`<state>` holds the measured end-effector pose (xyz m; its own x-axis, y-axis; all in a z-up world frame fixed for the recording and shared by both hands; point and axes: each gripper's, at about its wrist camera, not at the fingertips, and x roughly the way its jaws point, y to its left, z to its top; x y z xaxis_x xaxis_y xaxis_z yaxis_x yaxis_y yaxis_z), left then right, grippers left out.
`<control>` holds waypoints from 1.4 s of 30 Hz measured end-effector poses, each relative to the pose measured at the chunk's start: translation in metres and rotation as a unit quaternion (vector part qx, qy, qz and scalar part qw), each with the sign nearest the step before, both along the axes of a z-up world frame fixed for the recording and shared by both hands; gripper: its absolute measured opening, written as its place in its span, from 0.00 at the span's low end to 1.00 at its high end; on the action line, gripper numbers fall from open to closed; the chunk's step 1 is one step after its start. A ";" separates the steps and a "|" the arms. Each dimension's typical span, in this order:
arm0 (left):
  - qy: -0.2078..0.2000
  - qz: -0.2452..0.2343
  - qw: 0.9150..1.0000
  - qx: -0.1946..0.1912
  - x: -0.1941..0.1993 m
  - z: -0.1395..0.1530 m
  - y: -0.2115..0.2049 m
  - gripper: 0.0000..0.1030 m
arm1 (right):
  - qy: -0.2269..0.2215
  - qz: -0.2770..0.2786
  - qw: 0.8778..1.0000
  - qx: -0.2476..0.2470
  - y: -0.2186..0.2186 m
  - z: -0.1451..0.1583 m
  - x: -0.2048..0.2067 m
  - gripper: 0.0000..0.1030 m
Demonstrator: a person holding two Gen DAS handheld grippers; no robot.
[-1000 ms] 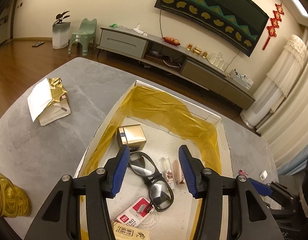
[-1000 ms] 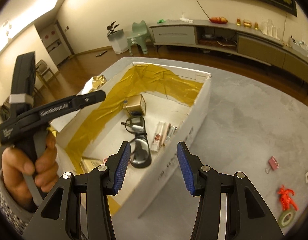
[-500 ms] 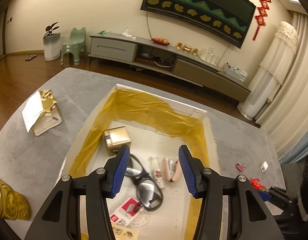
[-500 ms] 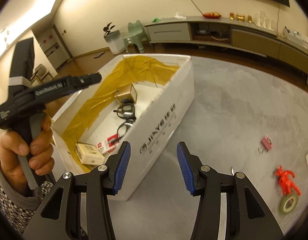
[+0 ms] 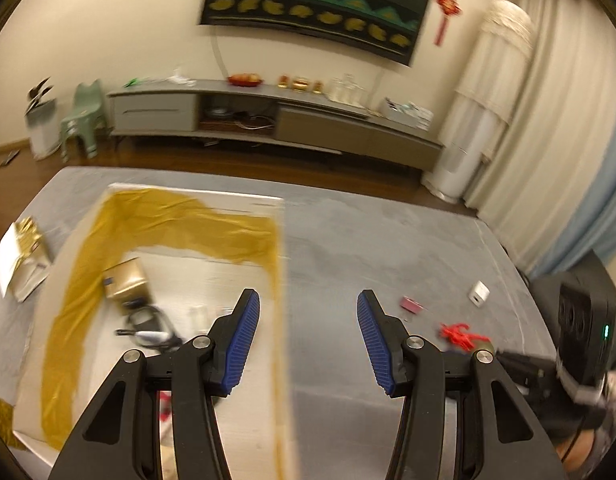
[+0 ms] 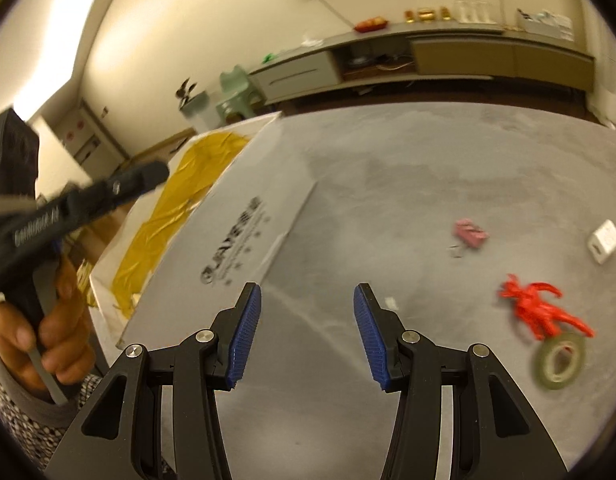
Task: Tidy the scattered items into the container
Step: 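Move the right tool to the red figure while the left tool approaches the pink clip, then close the right tool on the red figure while the left tool grasps the pink clip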
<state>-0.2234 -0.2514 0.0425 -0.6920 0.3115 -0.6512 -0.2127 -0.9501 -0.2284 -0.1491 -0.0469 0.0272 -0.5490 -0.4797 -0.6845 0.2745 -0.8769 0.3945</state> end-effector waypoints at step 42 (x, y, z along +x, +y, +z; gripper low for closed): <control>-0.073 -0.109 0.989 -0.062 -0.034 -0.083 0.170 0.62 | -0.050 0.039 0.969 0.237 0.109 -0.088 -0.046 0.51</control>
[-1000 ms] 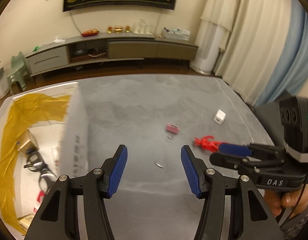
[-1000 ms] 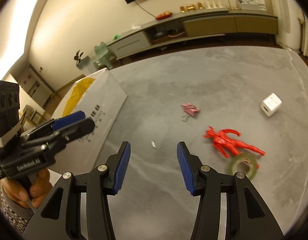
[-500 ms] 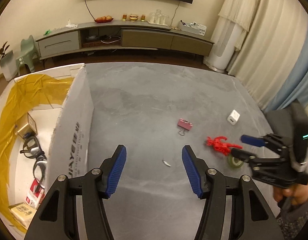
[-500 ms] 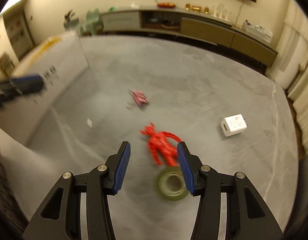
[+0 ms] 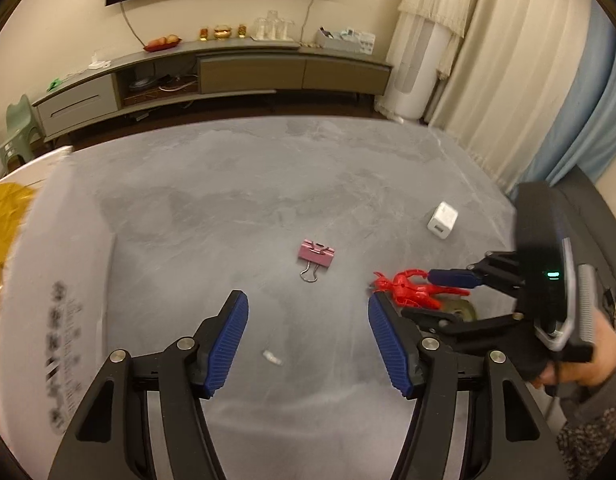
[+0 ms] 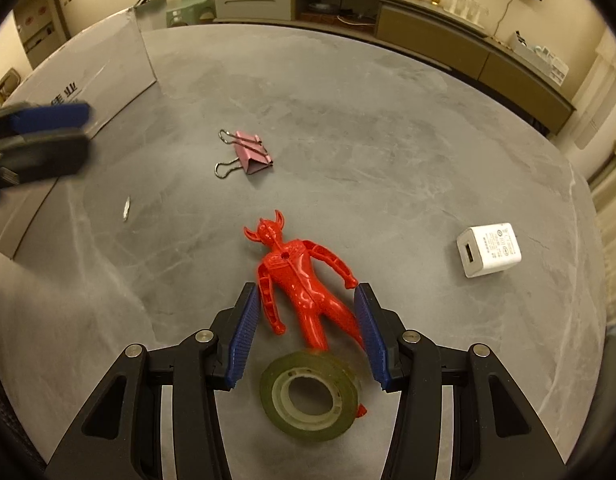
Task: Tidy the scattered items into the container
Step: 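Close the right tool on the red figure while the left tool grasps the pink clip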
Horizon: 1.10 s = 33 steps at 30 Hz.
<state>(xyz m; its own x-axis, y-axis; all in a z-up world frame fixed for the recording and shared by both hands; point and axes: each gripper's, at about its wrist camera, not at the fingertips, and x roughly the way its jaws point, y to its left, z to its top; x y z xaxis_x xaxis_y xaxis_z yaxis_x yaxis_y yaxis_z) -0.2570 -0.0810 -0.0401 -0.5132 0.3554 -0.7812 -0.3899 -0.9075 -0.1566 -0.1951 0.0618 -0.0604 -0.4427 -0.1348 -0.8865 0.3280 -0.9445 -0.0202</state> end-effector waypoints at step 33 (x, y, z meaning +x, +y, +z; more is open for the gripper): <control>0.008 -0.037 0.999 -0.023 -0.065 -0.055 0.046 0.33 | -0.021 -0.053 0.994 -0.098 0.022 0.009 -0.012 0.36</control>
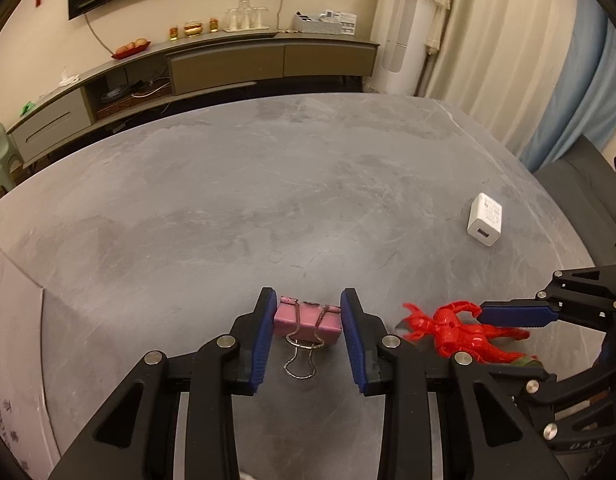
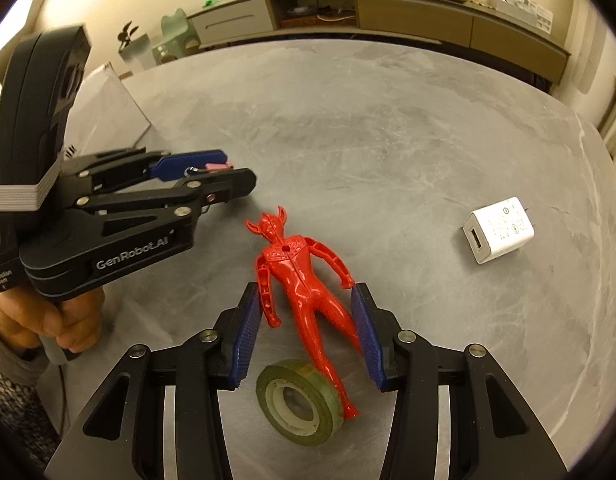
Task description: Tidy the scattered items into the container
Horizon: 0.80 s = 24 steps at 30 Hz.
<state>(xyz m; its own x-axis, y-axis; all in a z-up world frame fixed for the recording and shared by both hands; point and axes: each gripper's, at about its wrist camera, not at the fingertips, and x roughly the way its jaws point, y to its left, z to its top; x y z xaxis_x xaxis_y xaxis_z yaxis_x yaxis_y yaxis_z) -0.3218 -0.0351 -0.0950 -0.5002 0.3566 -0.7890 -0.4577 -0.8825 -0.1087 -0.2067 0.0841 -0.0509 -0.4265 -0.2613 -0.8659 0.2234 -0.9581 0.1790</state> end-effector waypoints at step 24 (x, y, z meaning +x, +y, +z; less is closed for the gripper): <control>0.020 -0.007 1.000 0.004 0.076 0.060 -0.029 0.33 | 0.007 -0.031 0.999 -0.023 0.020 -0.005 -0.003 0.28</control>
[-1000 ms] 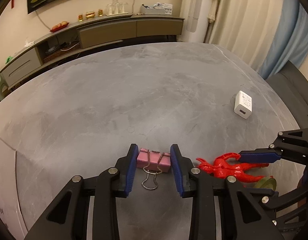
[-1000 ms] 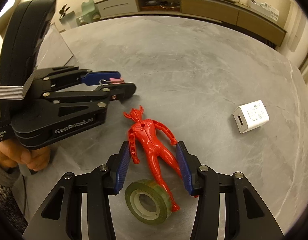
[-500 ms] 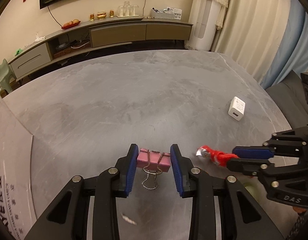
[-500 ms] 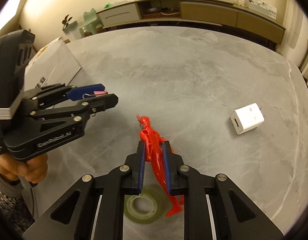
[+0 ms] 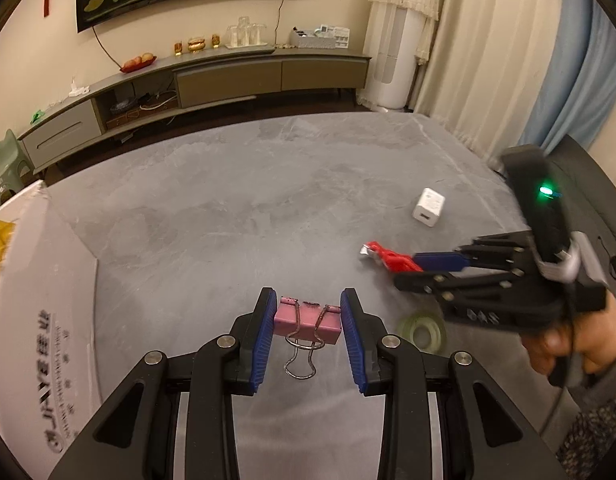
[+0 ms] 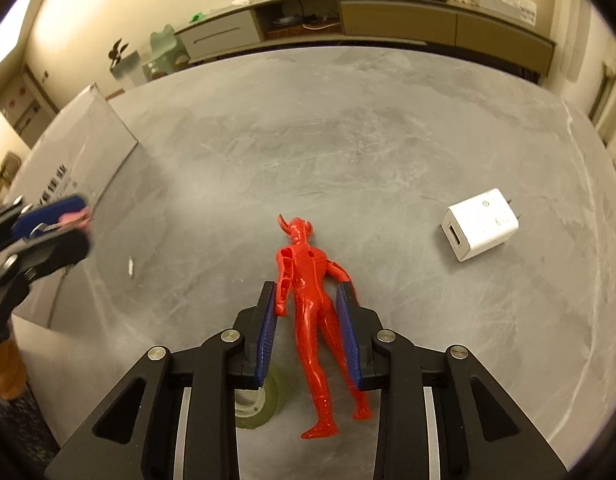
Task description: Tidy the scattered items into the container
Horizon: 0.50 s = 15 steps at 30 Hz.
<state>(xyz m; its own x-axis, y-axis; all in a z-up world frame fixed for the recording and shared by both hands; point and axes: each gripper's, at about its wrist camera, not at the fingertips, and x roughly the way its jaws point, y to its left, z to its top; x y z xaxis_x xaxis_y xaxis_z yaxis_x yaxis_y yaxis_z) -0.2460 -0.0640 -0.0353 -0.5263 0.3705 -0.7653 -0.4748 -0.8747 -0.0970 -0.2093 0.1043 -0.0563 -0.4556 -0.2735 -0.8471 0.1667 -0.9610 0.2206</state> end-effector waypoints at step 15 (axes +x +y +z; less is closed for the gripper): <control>0.012 0.007 1.000 0.019 0.055 0.035 -0.045 0.33 | -0.004 -0.013 0.996 -0.093 -0.006 0.021 0.009 0.16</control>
